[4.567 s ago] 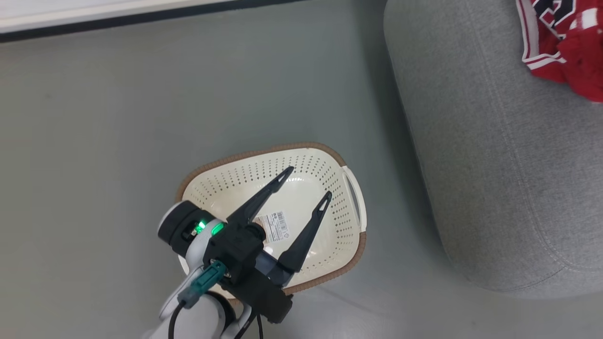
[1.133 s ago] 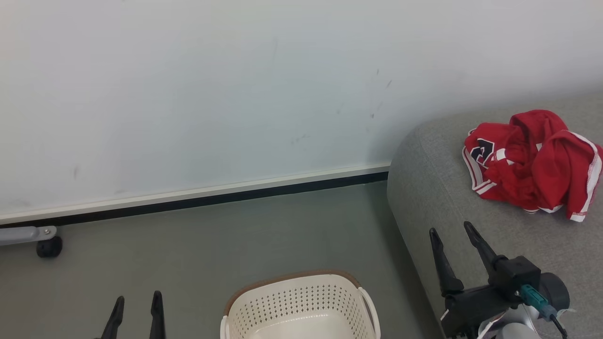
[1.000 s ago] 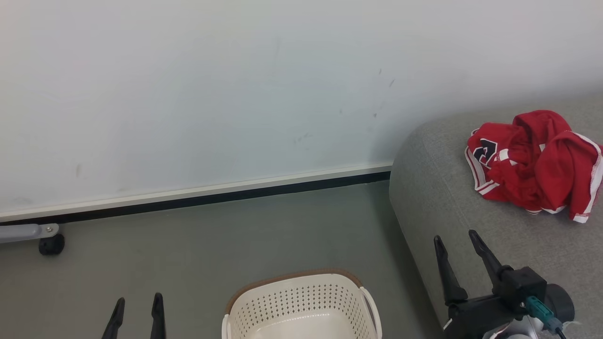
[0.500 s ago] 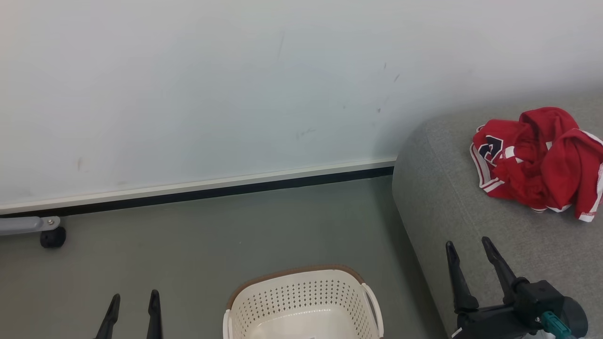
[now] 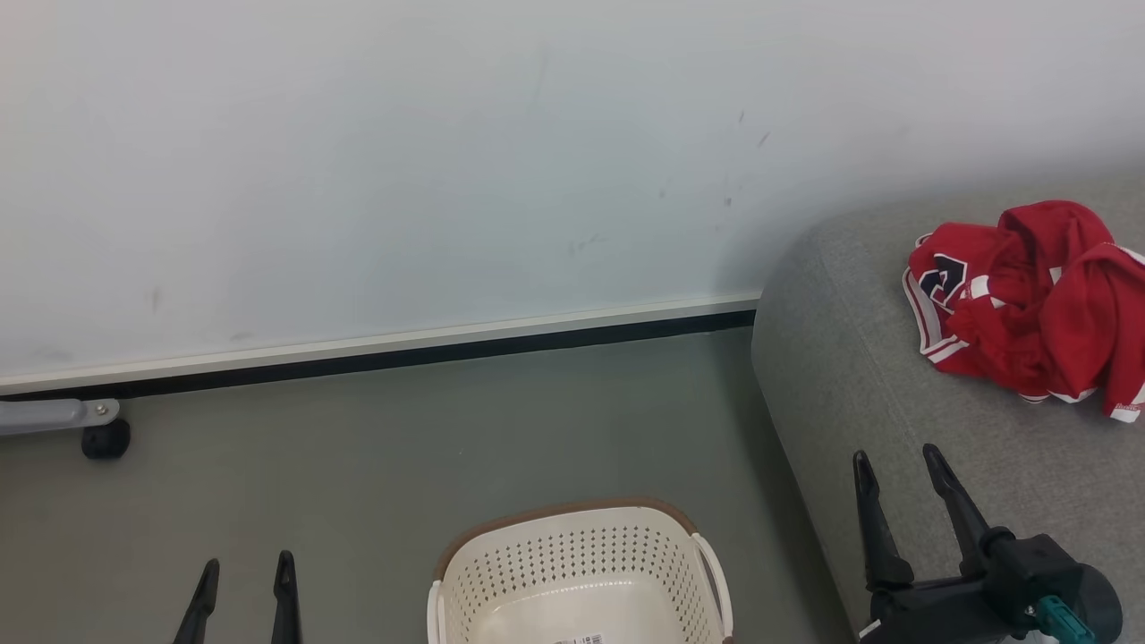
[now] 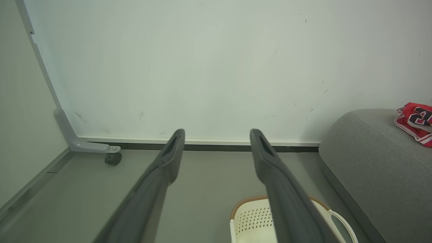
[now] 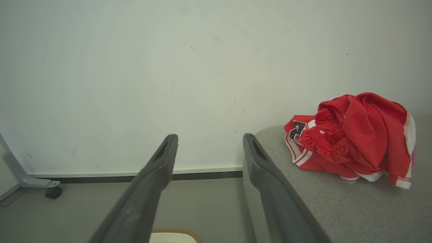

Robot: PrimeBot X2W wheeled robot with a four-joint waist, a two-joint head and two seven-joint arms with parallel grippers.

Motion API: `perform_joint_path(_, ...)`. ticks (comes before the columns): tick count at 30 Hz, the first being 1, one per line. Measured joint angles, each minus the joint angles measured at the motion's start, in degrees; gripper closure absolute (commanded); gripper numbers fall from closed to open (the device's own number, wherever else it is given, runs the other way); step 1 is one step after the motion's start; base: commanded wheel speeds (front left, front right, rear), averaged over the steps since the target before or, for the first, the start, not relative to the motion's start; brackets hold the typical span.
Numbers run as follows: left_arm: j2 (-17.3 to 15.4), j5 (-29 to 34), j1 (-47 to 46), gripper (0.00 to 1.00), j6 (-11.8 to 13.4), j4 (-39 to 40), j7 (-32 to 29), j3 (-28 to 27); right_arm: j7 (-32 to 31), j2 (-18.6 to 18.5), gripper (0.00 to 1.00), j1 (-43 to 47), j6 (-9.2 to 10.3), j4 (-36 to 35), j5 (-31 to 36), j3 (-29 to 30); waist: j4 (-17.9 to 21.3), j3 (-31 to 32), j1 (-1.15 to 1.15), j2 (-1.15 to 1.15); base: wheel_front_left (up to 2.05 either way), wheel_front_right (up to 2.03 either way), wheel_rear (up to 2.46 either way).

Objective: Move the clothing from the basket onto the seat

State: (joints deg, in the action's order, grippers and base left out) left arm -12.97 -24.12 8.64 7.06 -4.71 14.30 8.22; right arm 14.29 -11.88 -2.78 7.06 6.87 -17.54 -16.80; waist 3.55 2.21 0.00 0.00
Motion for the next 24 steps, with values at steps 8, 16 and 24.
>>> perform_joint_path(8, 1.19, 0.02, 0.22, 1.0, -0.01, -2.41, -0.08, 0.3, -0.15, 0.77, 1.0, 1.29, -0.01, 1.74, 0.34, -0.23, -0.08, -0.2, 0.0, 0.0, 0.0, 0.0, 0.0)
perform_joint_path(16, 2.35, -3.07, 0.17, 1.0, -0.66, -4.13, -1.48, -0.2, -1.27, 1.7, 1.0, 2.8, -0.69, 3.6, -2.66, 1.13, -0.3, -0.35, 0.0, 0.0, 0.0, 0.0, 0.0)
perform_joint_path(24, 3.08, -8.81, -0.1, 1.0, -1.85, -4.66, -3.22, -1.56, -3.21, 2.36, 1.0, 2.3, -1.86, 4.38, -9.4, 3.14, -0.6, -0.53, 0.0, 0.0, 0.0, 0.0, 0.0)
